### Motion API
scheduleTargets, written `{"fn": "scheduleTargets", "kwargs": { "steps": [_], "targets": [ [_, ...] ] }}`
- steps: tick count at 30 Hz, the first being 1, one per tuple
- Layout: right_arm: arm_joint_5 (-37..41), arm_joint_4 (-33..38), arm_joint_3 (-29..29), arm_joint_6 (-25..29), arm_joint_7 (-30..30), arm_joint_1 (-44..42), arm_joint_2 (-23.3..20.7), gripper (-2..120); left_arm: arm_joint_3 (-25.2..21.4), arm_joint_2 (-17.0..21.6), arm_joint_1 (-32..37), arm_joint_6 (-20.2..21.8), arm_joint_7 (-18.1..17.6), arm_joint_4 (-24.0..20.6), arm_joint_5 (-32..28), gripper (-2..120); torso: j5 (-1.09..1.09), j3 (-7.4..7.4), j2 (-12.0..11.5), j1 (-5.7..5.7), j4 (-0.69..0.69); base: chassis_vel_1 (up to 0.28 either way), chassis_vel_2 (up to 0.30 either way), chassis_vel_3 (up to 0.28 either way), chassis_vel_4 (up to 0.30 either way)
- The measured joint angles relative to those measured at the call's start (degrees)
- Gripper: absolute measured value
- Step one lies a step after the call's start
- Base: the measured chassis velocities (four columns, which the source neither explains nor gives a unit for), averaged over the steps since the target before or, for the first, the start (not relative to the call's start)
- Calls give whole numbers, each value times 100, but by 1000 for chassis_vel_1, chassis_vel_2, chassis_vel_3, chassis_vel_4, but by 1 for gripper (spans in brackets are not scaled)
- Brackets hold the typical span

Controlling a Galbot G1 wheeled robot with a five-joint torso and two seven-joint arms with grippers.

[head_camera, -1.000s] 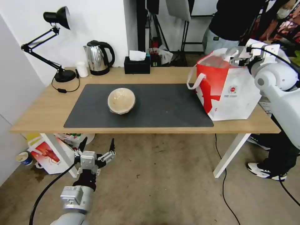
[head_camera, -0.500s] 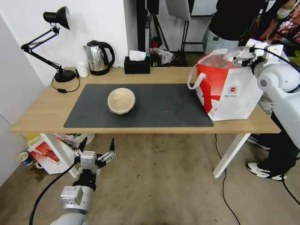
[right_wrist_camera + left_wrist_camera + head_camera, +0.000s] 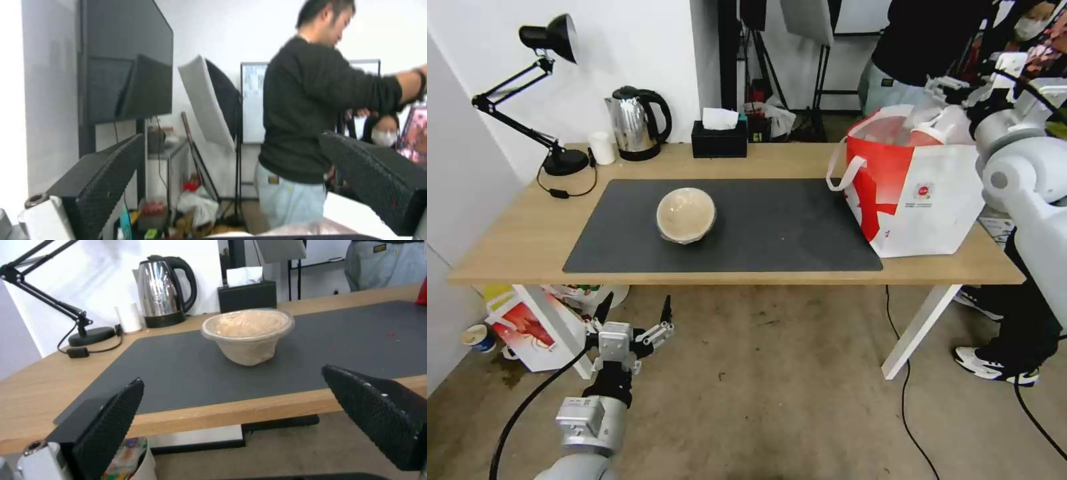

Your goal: Pick up the trash from the table and place it into the takeout bag.

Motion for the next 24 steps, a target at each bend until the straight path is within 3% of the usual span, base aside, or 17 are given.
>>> {"fn": "scheduleTargets", "kwargs": {
  "steps": [10, 13, 24],
  "targets": [
    [-377, 844, 412, 545, -33, -1132, 200, 100, 1, 0, 0, 0, 0, 0, 0, 100, 1, -1, 0, 0, -1, 0, 0, 0, 0],
    [-738, 1264, 594, 942, -86, -1844, 445, 100, 1, 0, 0, 0, 0, 0, 0, 100, 3, 0, 0, 0, -1, 0, 0, 0, 0],
    [-1005, 1971, 1024, 1393, -160, -2473, 690, 100, 1, 0, 0, 0, 0, 0, 0, 100, -1, -1, 0, 0, -1, 0, 0, 0, 0]
  ]
}}
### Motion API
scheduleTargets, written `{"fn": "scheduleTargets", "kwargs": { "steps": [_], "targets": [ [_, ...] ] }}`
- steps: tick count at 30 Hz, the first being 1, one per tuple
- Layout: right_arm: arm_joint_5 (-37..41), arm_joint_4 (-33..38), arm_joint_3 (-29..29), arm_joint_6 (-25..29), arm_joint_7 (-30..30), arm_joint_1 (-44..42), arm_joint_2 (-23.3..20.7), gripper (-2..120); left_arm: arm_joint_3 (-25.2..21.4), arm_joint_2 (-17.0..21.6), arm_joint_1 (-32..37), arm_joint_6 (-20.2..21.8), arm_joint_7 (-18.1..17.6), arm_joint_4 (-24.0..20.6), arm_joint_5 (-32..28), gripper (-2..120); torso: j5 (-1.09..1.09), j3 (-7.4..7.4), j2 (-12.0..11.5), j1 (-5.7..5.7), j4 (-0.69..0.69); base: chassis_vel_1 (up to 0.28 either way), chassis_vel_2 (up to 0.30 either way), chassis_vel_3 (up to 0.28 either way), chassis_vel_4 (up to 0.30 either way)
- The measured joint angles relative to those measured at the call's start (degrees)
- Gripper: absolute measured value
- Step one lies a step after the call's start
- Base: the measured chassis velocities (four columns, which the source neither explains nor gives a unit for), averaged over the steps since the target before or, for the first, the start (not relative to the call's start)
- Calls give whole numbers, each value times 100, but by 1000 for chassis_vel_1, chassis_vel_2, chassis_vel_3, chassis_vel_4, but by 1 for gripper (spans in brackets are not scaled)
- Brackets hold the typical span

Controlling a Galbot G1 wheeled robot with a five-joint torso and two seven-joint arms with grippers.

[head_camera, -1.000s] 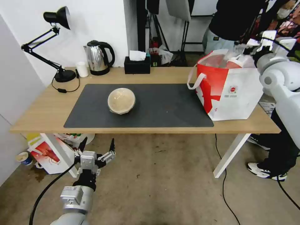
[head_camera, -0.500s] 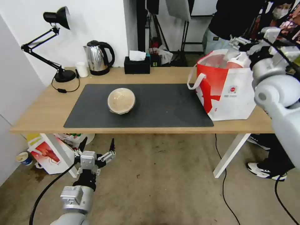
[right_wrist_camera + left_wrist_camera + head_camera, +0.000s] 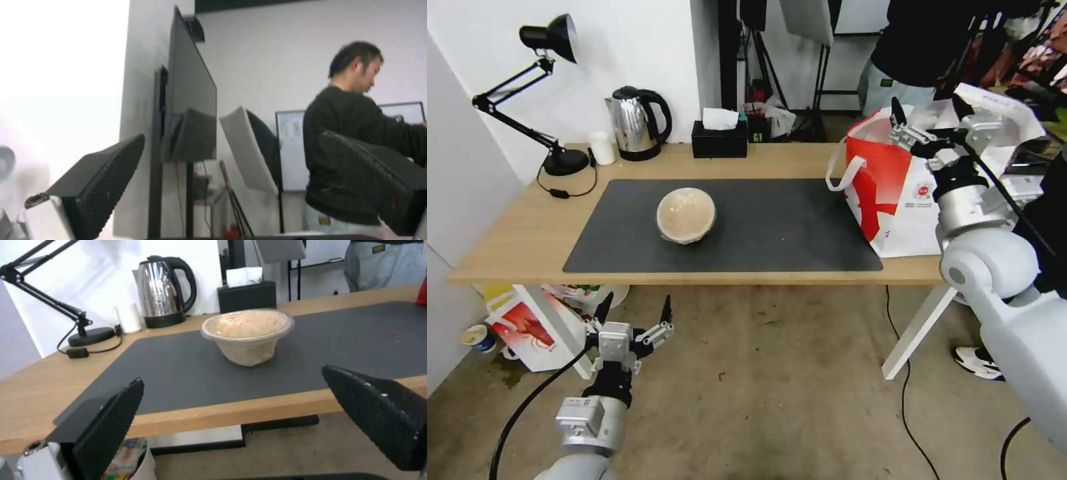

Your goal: Pick up the trash from the table and place it into the takeout bag.

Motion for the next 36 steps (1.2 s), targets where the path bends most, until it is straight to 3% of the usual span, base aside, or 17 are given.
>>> {"fn": "scheduleTargets", "kwargs": {
  "steps": [11, 23, 36],
  "targets": [
    [-197, 542, 105, 392, -244, -673, 308, 100, 0, 0, 0, 0, 0, 0, 0, 100, 1, 0, 0, 0, 0, 0, 0, 0, 0],
    [-1149, 1119, -475, 548, -200, -1690, 1073, 100, 0, 0, 0, 0, 0, 0, 0, 100, 0, 0, 0, 0, 1, 0, 0, 0, 0],
    [-1849, 1002, -819, 819, 104, -2410, 1122, 100, 0, 0, 0, 0, 0, 0, 0, 100, 1, 0, 0, 1, 0, 0, 0, 0, 0]
  ]
}}
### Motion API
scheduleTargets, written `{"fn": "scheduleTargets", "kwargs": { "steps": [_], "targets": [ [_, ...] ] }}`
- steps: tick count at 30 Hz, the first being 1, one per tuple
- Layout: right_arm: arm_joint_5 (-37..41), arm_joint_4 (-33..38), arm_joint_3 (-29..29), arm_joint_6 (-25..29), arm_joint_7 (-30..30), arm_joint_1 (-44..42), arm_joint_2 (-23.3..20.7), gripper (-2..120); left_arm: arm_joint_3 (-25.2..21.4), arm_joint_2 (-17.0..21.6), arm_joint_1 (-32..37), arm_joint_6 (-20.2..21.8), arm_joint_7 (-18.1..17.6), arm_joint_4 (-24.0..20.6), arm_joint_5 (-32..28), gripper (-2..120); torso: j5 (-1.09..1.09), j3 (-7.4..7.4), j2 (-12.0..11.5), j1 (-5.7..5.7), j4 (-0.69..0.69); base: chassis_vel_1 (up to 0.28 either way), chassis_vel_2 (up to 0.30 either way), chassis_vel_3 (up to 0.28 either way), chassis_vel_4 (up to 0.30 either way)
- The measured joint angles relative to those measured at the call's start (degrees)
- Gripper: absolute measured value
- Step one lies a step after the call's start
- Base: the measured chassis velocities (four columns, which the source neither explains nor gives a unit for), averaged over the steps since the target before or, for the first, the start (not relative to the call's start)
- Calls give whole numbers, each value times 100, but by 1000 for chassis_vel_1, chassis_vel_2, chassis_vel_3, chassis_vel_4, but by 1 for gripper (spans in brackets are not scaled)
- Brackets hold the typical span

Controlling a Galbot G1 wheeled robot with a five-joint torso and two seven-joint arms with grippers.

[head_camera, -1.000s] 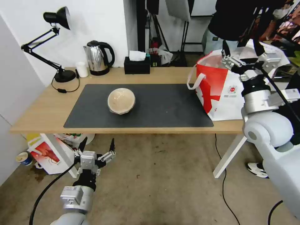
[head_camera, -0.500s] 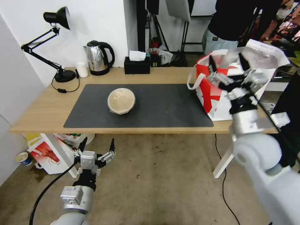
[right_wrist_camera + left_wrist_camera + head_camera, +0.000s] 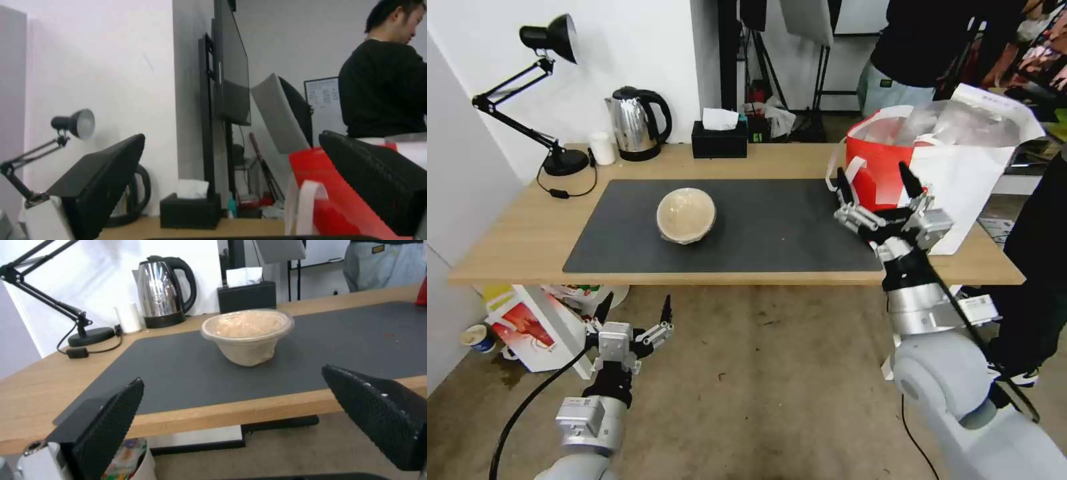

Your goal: Pick up the trash from the table and place it into the takeout bag.

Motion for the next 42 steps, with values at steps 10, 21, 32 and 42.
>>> {"fn": "scheduleTargets", "kwargs": {
  "steps": [10, 21, 32, 42],
  "targets": [
    [-473, -143, -71, 159, 322, -379, 10, 100, 0, 0, 1, 0, 0, 0, 0, 100, 0, 0, 0, -1, 0, 0, 0, 0, 0],
    [-911, -215, -143, 343, 729, -886, -15, 100, 0, 0, 0, 0, 0, 0, 0, 100, 0, 0, 0, 0, 1, 0, 0, 0, 0],
    [-1407, -368, -317, 600, 1089, -1430, -34, 100, 0, 0, 0, 0, 0, 0, 0, 100, 0, 0, -1, -1, 0, 0, 0, 0, 0],
    [-1831, -504, -584, 643, 1358, -1650, -57, 100, 0, 0, 0, 0, 0, 0, 0, 100, 0, 1, -2, -1, 0, 0, 0, 0, 0]
  ]
}}
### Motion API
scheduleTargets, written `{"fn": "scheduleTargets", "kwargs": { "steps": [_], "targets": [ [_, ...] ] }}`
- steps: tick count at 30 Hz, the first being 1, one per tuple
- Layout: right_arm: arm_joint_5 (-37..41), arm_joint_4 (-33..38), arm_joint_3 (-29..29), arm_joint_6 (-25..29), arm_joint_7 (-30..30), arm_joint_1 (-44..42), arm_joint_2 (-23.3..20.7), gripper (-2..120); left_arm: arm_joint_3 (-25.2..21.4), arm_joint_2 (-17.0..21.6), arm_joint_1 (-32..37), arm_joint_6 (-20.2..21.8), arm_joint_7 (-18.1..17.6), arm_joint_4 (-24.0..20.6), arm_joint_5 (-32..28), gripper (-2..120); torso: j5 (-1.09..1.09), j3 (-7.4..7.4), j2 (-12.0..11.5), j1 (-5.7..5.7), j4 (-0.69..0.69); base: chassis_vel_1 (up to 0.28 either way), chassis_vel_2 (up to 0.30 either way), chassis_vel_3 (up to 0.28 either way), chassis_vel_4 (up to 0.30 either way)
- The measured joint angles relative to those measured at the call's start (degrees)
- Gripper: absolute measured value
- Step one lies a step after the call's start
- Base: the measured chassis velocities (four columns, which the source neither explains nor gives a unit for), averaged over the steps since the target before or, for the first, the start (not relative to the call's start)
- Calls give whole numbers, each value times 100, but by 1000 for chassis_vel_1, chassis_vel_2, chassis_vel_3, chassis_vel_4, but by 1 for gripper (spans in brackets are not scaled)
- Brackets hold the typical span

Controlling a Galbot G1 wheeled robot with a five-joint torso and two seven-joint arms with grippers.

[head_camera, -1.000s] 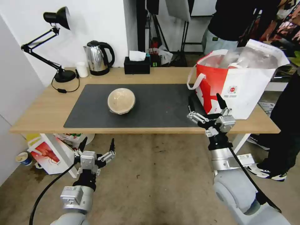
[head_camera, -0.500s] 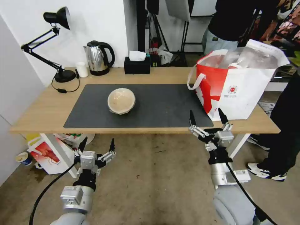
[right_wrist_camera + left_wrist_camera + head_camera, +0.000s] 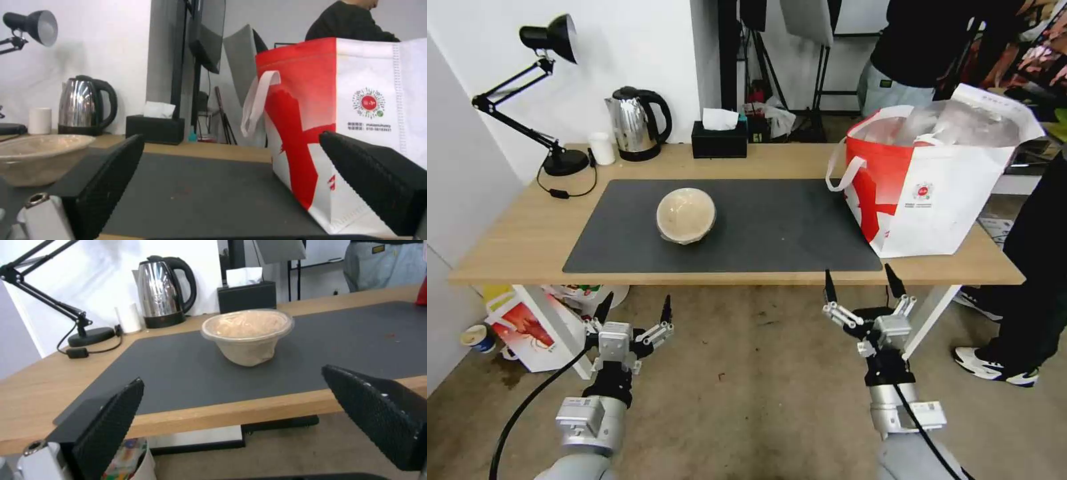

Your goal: Pick up the trash from the table and place it into the takeout bag.

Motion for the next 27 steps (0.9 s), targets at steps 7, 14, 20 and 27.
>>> {"fn": "scheduleTargets", "kwargs": {
  "steps": [7, 14, 20, 27],
  "targets": [
    [173, 129, -20, -306, 37, -17, -111, 100, 0, 0, 0, 0, 0, 0, 0, 100, 0, 0, 0, 0, 0, 0, 0, 0, 0],
    [283, 227, -31, -621, 123, -113, -222, 100, 0, 0, 0, 0, 0, 0, 0, 100, 0, 0, 0, -1, 0, 0, 0, 0, 0],
    [399, 292, -48, -898, 349, -123, -266, 100, 0, 0, 0, 0, 0, 0, 0, 100, 0, 0, 0, 0, 0, 0, 0, 0, 0],
    [628, 339, -59, -1119, 529, -188, -303, 100, 0, 0, 0, 0, 0, 0, 0, 100, 0, 0, 1, 0, 0, 0, 0, 0, 0]
  ]
}}
